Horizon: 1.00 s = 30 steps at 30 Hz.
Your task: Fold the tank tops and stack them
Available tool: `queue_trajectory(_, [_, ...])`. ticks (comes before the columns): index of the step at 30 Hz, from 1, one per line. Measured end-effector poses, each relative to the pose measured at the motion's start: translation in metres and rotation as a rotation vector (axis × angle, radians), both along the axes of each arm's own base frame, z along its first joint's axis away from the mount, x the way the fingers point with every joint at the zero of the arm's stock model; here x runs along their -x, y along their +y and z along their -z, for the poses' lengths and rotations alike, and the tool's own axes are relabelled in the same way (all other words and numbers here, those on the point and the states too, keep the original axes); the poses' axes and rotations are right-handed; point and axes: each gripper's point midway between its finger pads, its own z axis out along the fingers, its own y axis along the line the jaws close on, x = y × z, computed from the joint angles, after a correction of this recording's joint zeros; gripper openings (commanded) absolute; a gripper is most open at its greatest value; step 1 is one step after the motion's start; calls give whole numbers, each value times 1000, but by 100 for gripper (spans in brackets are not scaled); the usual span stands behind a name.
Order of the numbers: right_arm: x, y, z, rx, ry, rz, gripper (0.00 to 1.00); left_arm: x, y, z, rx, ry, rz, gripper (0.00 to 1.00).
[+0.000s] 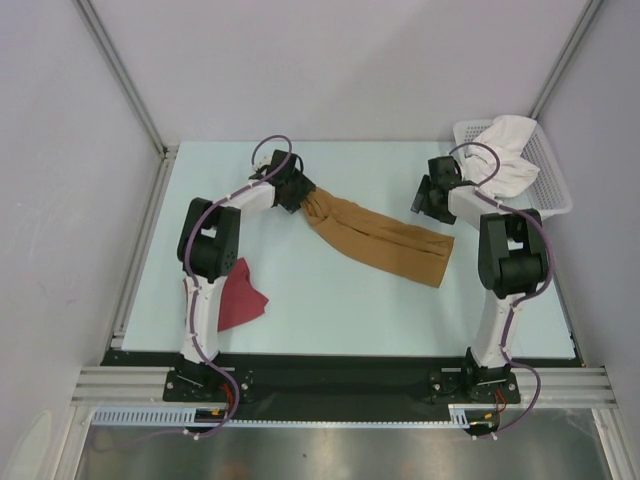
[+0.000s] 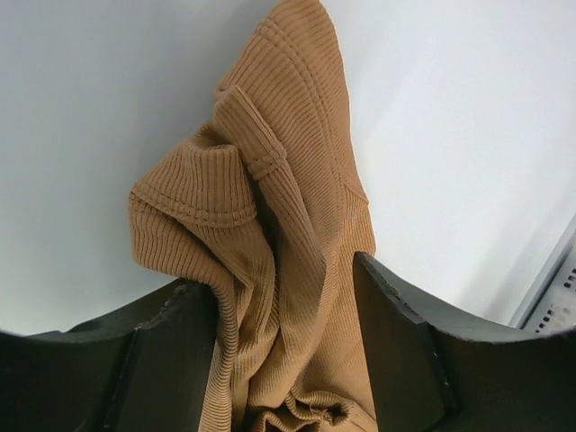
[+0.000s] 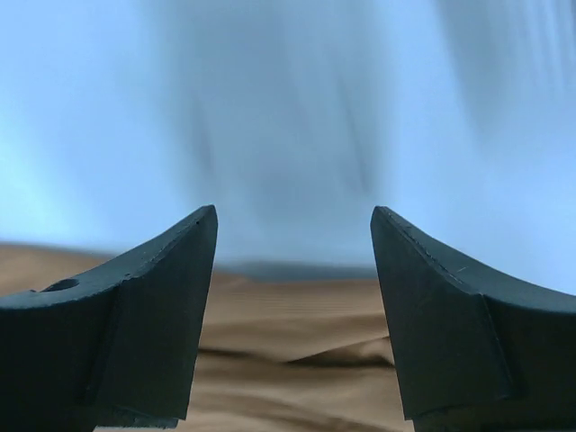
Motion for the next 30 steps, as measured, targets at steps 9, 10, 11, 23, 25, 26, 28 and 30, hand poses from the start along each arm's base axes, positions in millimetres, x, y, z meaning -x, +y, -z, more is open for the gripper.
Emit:
queue_trajectory(9, [19, -13, 29, 47, 112, 17, 72, -2, -5, -1, 11, -17, 35, 65])
queue_trajectory(10, [25, -10, 30, 54, 117, 7, 72, -2, -6, -1, 13, -18, 37, 65])
queue_trajectory(11, [32, -6, 30, 61, 122, -5, 72, -2, -6, -1, 13, -19, 40, 65])
queue_trajectory(23, [161, 102, 34, 59, 207, -327, 74, -18, -22, -2, 44, -58, 104, 63])
queue_trajectory(25, [184, 121, 33, 27, 227, -385, 74, -23, -27, -3, 51, -68, 126, 63])
queue_trajectory(26, [191, 127, 33, 17, 233, -403, 75, -26, -31, -4, 54, -76, 138, 63])
queue_trajectory(28, [205, 140, 32, -9, 249, -436, 75, -32, -38, -4, 60, -88, 166, 62])
queue_trajectory(30, [215, 149, 31, -22, 263, -459, 75, -37, -45, -4, 60, -102, 191, 62])
